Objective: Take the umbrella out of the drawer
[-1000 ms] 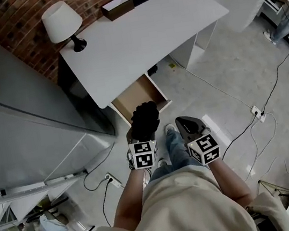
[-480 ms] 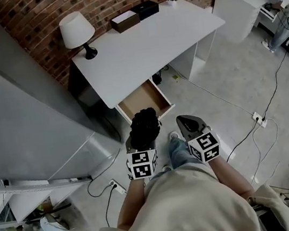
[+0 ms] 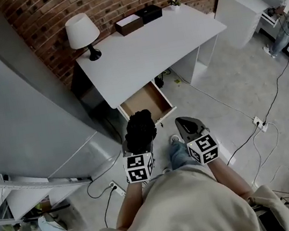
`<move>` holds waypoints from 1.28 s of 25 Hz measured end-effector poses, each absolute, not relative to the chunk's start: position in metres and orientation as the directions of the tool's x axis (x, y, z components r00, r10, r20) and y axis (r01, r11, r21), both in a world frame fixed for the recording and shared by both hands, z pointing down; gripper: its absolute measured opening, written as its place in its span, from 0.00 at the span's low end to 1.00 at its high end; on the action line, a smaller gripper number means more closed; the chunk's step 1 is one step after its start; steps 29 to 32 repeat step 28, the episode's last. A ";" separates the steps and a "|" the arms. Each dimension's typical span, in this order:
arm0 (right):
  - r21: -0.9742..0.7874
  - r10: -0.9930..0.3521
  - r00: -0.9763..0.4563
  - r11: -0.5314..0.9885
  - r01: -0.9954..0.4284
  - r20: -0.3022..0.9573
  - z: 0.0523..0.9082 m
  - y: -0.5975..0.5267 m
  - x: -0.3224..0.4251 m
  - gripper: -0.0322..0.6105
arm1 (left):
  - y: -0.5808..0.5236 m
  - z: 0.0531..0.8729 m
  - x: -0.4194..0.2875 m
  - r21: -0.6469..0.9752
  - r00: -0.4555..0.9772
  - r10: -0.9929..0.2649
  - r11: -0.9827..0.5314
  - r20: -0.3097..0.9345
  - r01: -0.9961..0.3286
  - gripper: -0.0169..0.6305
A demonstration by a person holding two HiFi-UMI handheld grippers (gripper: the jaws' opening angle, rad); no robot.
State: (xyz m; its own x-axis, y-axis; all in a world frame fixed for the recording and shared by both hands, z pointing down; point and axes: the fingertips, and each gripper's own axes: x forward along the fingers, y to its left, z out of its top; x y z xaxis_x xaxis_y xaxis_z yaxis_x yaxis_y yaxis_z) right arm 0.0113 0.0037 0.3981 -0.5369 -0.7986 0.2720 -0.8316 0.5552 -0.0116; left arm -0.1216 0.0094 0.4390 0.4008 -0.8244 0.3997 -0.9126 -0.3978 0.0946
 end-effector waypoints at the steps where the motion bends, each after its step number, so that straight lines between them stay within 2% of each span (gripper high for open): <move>1: -0.008 -0.800 -0.535 0.554 -0.832 0.272 0.398 0.005 0.011 0.05 | 0.010 0.440 -0.122 0.095 0.401 -0.824 -0.398 0.399 -0.912 0.41; 32: 0.032 -0.837 -0.462 0.492 -0.870 0.293 0.400 -0.001 0.014 0.05 | 0.008 0.441 -0.134 0.122 0.413 -0.815 -0.400 0.406 -0.908 0.41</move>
